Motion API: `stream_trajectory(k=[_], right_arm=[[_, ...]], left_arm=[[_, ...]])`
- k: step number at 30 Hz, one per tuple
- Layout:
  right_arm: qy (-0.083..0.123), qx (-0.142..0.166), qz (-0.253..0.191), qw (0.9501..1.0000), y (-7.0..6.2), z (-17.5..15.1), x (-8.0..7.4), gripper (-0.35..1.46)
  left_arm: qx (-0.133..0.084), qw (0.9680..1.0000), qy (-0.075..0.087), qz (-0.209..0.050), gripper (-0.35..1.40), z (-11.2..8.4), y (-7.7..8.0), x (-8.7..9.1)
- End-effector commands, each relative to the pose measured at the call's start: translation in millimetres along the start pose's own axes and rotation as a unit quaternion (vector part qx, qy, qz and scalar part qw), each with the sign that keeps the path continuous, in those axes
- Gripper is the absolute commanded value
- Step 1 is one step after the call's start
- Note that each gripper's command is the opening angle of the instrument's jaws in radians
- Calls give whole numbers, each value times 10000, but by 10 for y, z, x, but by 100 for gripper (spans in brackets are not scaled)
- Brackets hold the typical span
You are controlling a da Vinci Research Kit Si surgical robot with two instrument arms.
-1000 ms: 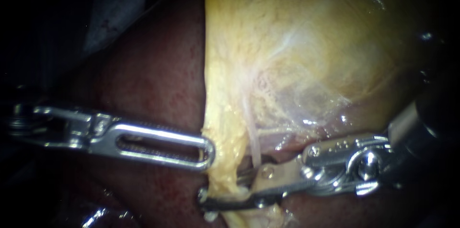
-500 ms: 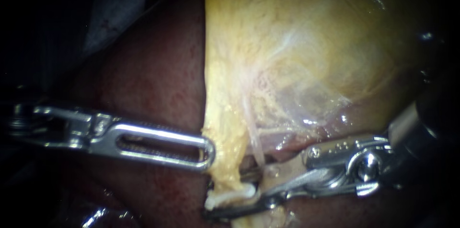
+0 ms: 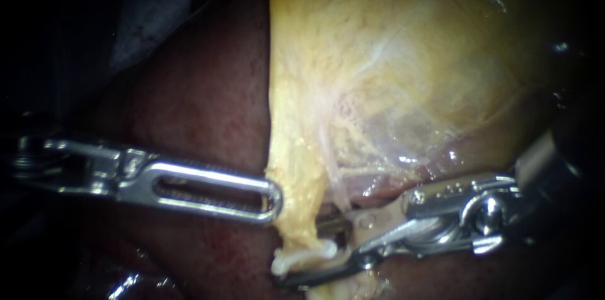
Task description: Going back second clip left tube
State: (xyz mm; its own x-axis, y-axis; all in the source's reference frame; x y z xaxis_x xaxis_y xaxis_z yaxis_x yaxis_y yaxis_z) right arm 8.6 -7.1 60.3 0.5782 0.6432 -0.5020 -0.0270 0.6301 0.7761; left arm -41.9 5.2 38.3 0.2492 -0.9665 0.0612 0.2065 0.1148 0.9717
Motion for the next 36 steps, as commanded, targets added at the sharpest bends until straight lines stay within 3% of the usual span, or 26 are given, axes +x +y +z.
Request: stream_trajectory(k=[1, 6, 10, 23, 31, 36], right_arm=[[29, -18, 10, 10000, -1, -10, 2, 53], [152, -116, 7, 9998, -6, -53, 6, 53], [369, -173, -13, 9992, -7, -95, 10, 52], [578, -526, -83, 9969, 0, -195, 25, 52], [629, -583, -100, 9963, 1, -206, 26, 52], [643, -580, -99, 9962, -1, -205, 26, 51]], left_arm=[[1, 10000, 4, 2, -35, 1, 1, 0], [-7, 10000, 4, 14, -35, 3, 9, -2], [-21, 10000, -3, 24, -35, 6, 14, -1], [-33, 10000, -8, 35, -35, 10, 19, -1], [-44, 10000, -21, 33, -35, 15, 21, -4], [-78, 9999, -50, 40, -35, 28, 31, -10]])
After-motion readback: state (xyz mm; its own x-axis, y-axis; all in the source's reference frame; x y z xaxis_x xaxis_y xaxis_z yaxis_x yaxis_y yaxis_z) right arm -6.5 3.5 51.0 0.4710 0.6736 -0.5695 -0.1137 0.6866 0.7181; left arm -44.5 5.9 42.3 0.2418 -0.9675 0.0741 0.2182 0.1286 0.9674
